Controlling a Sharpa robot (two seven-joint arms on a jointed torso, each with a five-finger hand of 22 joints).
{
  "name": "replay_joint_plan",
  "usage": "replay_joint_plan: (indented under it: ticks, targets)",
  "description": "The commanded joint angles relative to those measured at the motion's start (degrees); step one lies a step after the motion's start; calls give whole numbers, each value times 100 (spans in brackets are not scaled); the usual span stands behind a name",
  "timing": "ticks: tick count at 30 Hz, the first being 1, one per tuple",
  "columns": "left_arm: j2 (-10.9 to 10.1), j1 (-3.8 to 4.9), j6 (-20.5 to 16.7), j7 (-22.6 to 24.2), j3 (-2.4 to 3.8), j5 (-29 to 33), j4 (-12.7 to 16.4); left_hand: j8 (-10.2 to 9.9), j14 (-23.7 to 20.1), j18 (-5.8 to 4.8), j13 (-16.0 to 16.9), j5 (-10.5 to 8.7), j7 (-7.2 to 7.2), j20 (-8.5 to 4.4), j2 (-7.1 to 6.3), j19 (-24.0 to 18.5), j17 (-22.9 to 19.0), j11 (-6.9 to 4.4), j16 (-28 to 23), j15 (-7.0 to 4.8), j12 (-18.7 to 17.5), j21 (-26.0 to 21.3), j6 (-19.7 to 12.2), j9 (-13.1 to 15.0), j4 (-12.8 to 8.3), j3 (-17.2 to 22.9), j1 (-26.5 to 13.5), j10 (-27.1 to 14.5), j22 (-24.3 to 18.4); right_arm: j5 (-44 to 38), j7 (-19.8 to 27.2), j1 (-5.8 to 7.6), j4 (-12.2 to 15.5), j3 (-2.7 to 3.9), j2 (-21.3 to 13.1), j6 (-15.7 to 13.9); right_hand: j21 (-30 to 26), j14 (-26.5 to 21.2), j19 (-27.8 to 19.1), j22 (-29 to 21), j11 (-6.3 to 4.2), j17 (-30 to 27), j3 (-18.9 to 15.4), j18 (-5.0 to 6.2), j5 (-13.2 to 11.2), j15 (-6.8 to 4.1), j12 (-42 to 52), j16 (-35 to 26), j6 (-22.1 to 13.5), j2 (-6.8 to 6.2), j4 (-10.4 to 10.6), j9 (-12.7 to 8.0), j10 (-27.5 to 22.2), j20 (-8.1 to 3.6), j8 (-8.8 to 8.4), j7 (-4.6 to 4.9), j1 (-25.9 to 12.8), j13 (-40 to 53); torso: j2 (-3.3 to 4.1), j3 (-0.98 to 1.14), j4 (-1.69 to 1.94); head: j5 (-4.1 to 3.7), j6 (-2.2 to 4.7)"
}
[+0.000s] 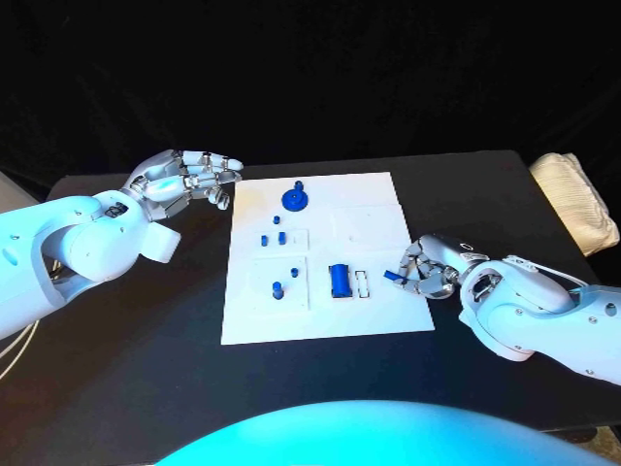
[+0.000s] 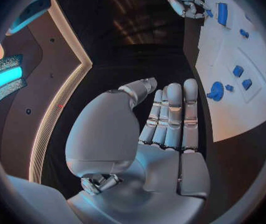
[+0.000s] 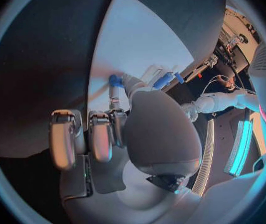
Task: Assemble the parts on the task board
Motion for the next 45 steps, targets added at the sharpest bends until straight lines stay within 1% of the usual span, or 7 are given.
replay_joint_plan:
  ticks: [1, 6, 9, 16, 27, 29, 45]
  targets:
    - [-4, 1, 60, 61, 3, -4, 19, 35, 0, 41, -7, 34, -11, -6, 34, 44, -6, 17, -34, 28, 24, -36, -42, 2, 20, -24, 8, -38, -8, -315, -418, -96, -121, -66, 40, 618, 6, 498, 477, 1380, -18, 1080, 718, 1, 171, -19, -11, -20, 61, -115, -470, -154, 262, -12, 57, 14, 31, 1086, -1, 5, 4, 3, -5]
    - [-10, 1, 72, 47, 3, -4, 20, 36, 1, 41, -7, 35, -11, -6, 37, 45, -6, 16, -34, 28, 25, -37, -43, 2, 21, -23, 8, -40, -8, -433, -494, -145, -124, -66, 73, 645, 0, 496, 476, 1382, -8, 1074, 1096, 2, 195, -1, -25, -24, 59, -263, -669, -126, 262, -1, 79, 26, -204, 1085, 0, 8, 2, 11, -14]
    - [-13, 1, 77, 38, 3, -4, 21, 36, 1, 41, -7, 35, -11, -6, 37, 45, -6, 16, -34, 28, 25, -37, -43, 2, 21, -23, 8, -40, -8, -443, -485, -159, -90, -65, 70, 497, 16, 499, 484, 1391, -20, 1088, 1374, -2, 507, -5, -14, -19, 62, -323, -818, -78, 275, -4, 129, 17, -464, 1094, 1, 7, -7, 9, -5]
    - [-9, 1, 87, 30, 3, -4, 19, 36, 1, 41, -7, 35, -11, -6, 37, 45, -6, 16, -34, 28, 25, -37, -43, 2, 21, -23, 8, -40, -8, -199, -350, -162, 134, -43, 4, 44, 98, 508, 513, 1420, -36, 1128, 1559, -19, 832, -24, 51, -3, 41, -358, -905, -1, 316, -17, 206, -10, -832, 1131, -3, 10, -4, 10, 1]
    - [-1, 1, 87, 24, 3, -4, 12, 38, 1, 42, -8, 37, -12, -6, 38, 46, -7, 15, -33, 27, 26, -39, -45, 2, 23, -21, 10, -44, -10, 197, -100, 156, 570, 2, -80, -642, 260, 520, 566, 1469, -76, 1179, 1532, -52, 1002, -53, 197, 19, 91, -446, -852, 58, 390, -43, 283, -60, -1222, 1209, -2, -1, -6, 19, 18]
    - [-2, 1, 86, 21, 3, -4, 14, 40, 1, 42, -8, 39, -13, -7, 40, 46, -7, 14, -32, 26, 28, -40, -45, 2, 21, -18, 14, -46, -11, 359, -83, 185, 596, 3, -38, -627, 279, 522, 572, 1474, -82, 1188, 1481, -56, 1087, -62, 207, 23, 96, -476, -830, 66, 397, -51, 291, -65, -1311, 1215, 3, -1, -6, 9, 17]
    - [-25, 2, 103, 0, 3, -5, 44, 41, 1, 43, -9, 40, -14, -7, 41, 47, -7, 14, -32, 25, 29, -41, -45, 2, 19, -16, 19, -47, -11, 977, -130, 118, 342, -1, 472, -273, 252, 527, 565, 1468, -99, 1214, 1275, -51, 800, -75, 231, 34, 166, -394, -563, 88, 414, -65, 331, -90, -1760, 1233, 2, 0, 7, 0, -19]
